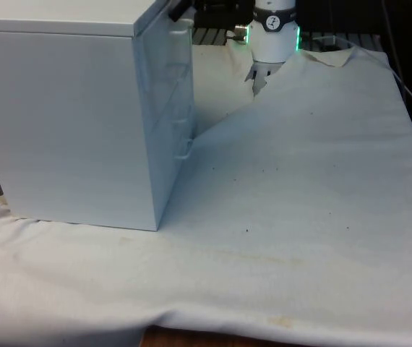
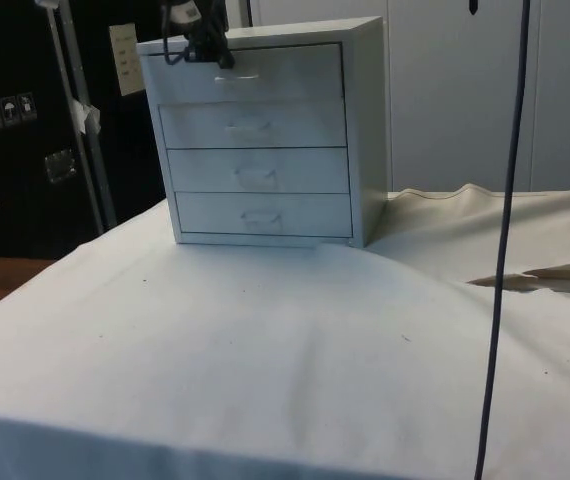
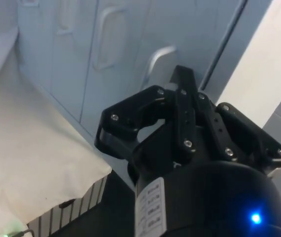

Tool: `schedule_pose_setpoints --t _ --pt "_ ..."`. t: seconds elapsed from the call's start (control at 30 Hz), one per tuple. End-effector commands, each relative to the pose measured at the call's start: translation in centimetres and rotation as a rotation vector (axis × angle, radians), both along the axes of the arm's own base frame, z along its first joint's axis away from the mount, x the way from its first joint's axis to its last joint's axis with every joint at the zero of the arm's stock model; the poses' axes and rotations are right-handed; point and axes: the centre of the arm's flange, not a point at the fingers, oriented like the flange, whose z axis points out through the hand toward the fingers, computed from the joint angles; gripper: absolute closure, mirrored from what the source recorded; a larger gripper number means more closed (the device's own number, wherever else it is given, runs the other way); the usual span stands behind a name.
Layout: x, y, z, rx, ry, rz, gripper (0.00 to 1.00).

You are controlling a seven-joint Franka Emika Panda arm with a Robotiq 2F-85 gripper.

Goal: Open the drawer, then close it.

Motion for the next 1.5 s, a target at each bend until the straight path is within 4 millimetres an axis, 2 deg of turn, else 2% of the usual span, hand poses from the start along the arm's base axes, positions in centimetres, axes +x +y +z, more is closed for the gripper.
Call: schedule_pose_setpoints --t 0.0,0.3,1.0,1.47 --pt "-0.1 -0.7 -0.1 0.013 0.0 0.006 1.0" --pt "-0.1 -0.7 0.6 0.017 -0.005 -0.001 1.0" --pt "0.2 3.0 3.0 0.035 -0.022 0.003 1.0" --pt "0.3 4.5 3.1 0.115 -0.041 0.0 1.0"
